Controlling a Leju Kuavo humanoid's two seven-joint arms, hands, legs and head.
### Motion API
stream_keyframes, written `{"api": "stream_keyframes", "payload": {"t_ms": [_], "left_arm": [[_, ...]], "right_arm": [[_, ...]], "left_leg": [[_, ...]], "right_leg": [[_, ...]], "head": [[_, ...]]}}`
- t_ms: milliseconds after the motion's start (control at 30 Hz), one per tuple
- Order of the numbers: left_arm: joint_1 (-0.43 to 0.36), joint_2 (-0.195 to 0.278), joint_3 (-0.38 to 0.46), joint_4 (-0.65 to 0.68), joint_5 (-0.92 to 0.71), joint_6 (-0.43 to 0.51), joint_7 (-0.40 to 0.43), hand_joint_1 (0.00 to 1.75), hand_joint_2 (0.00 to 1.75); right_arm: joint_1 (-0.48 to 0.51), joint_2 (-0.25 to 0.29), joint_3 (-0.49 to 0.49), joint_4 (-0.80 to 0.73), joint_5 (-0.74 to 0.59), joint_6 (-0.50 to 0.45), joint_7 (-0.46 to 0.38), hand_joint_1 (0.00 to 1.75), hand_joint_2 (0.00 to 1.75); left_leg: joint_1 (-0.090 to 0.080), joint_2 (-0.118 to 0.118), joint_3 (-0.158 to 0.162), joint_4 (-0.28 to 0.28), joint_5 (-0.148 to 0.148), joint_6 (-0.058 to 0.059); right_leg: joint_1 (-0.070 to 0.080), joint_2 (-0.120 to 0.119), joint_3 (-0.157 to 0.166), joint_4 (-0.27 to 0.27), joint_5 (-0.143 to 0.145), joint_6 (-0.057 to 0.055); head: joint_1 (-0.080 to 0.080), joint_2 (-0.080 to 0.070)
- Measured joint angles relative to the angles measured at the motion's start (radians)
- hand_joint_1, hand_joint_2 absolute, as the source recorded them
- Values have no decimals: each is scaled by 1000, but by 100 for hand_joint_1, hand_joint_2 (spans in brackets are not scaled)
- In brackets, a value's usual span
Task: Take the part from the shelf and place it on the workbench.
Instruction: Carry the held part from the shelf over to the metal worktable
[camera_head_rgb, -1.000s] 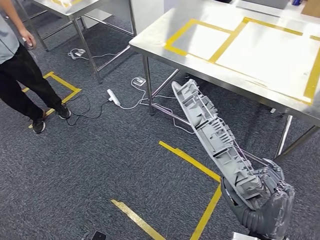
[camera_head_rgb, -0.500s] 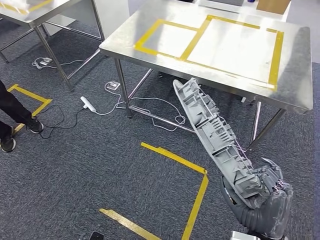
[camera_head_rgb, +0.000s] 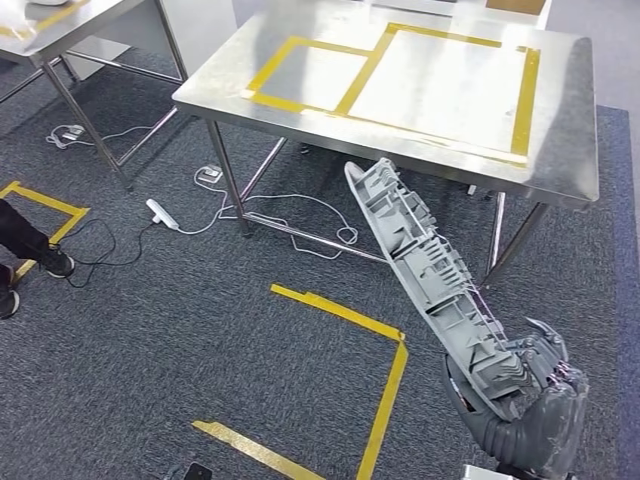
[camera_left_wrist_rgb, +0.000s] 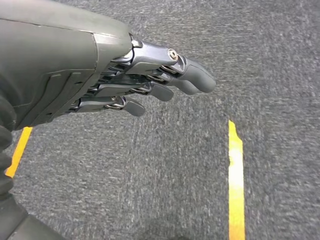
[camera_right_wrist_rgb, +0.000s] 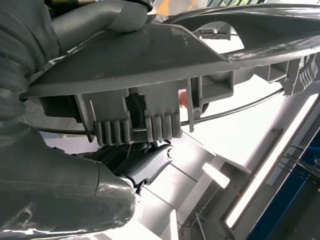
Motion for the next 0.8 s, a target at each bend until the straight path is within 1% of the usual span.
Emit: {"api": "stream_keyframes", "payload": {"t_ms": [33,100,133,167,200,233,267,300,333,367,400,467,500,533,600,633,667,700,733,767,800], "left_arm": [[0,1,0,0,-2,-4,-2,0,175],[1,3,-1,0,-6,-9,-5,0,175],[2,4,-1,0,-7,-12,-7,0,175],[3,5,-1,0,-7,-15,-8,0,175],[4,6,-1,0,-8,-19,-10,0,175],[4,7,-1,0,-8,-22,-12,0,175],[3,9,-2,0,-8,-25,-13,0,175],[3,12,-2,0,-8,-27,-14,0,175],[2,13,-2,0,-8,-29,-15,0,175],[1,14,-2,0,-9,-31,-15,0,175],[1,15,-2,0,-9,-32,-16,0,175],[3,15,-2,0,-9,-33,-17,0,175],[3,16,-2,0,-9,-33,-17,0,175],[3,16,-2,0,-9,-33,-17,0,175],[2,16,-2,0,-9,-33,-17,0,175],[2,15,-2,0,-9,-34,-17,0,175],[2,15,-2,0,-9,-34,-17,0,175],[3,15,-2,0,-9,-35,-17,0,175],[3,15,-2,0,-9,-37,-17,0,175],[3,15,-2,0,-9,-38,-17,0,175],[3,15,-2,0,-10,-39,-17,0,175]], "right_arm": [[-1,0,0,0,0,0,0,175,175],[-1,0,0,0,0,0,0,175,175],[0,0,0,0,0,0,0,175,175],[0,0,0,0,0,0,0,175,175],[0,0,0,0,0,0,0,175,175],[0,0,0,0,0,0,-1,175,175],[0,0,1,0,-1,0,-1,175,175],[0,0,1,0,-1,0,-2,175,175],[0,0,1,0,-1,0,-2,175,175],[0,0,2,0,-1,0,-3,175,175],[0,0,2,0,-1,0,-3,175,175],[0,0,2,0,-1,0,-3,175,175],[0,0,2,0,-1,0,-3,175,175],[-1,0,2,0,-1,0,-4,175,175],[-1,0,3,0,-1,0,-5,175,175],[0,0,3,1,-1,0,-5,175,175],[1,-1,4,1,-1,0,-4,175,175],[1,-1,4,1,1,0,-3,175,175],[0,-1,5,2,5,0,-2,175,175],[-1,-1,5,2,11,0,-2,175,175],[-3,-1,5,2,19,0,-1,175,175]], "left_leg": [[1,-1,-19,44,-29,-3],[1,-1,-77,172,-93,-6],[1,-2,-102,223,-109,-7],[1,-2,-112,244,-105,-7],[1,-2,-107,230,-83,-5],[0,-2,-85,183,-48,-1],[-2,-2,-54,117,-12,6],[-4,-3,-23,52,10,13],[-6,-3,0,4,21,19],[-8,-3,11,-24,22,24],[-10,-3,13,-33,17,27],[-8,-4,19,-38,18,35],[-6,-4,25,-40,17,40],[-4,-4,31,-42,16,44],[-4,-4,37,-42,11,49],[-4,-4,41,-42,8,49],[-4,-4,45,-42,3,49],[-3,-4,51,-42,-2,48],[-3,-4,61,-42,-9,46],[-3,-4,70,-42,-17,43],[-3,-4,80,-42,-24,39]], "right_leg": [[-1,0,1,-3,2,-6],[0,0,0,-3,1,-12],[1,1,0,-3,0,-14],[2,3,0,-3,-1,-15],[3,5,1,-2,-2,-15],[4,7,4,-2,-3,-15],[4,9,7,-2,-5,-13],[6,10,8,-1,-7,-9],[7,11,8,-1,-9,-5],[7,12,9,1,-8,1],[8,12,8,3,-5,9],[5,11,5,15,-4,20],[5,11,-6,36,-13,25],[4,10,-27,75,-32,29],[3,10,-98,196,-83,37],[3,10,-135,252,-99,40],[2,9,-160,282,-100,42],[2,9,-168,276,-82,42],[2,8,-156,233,-45,41],[1,6,-132,166,0,38],[3,4,-108,106,28,36]], "head": [[-2,0],[-6,0],[-6,0],[-6,0],[-6,0],[-6,0],[-6,0],[-6,0],[-6,0],[-5,0],[-5,0],[-5,0],[-3,0],[0,0],[3,0],[3,0],[3,0],[4,0],[4,0],[4,0],[4,0]]}}
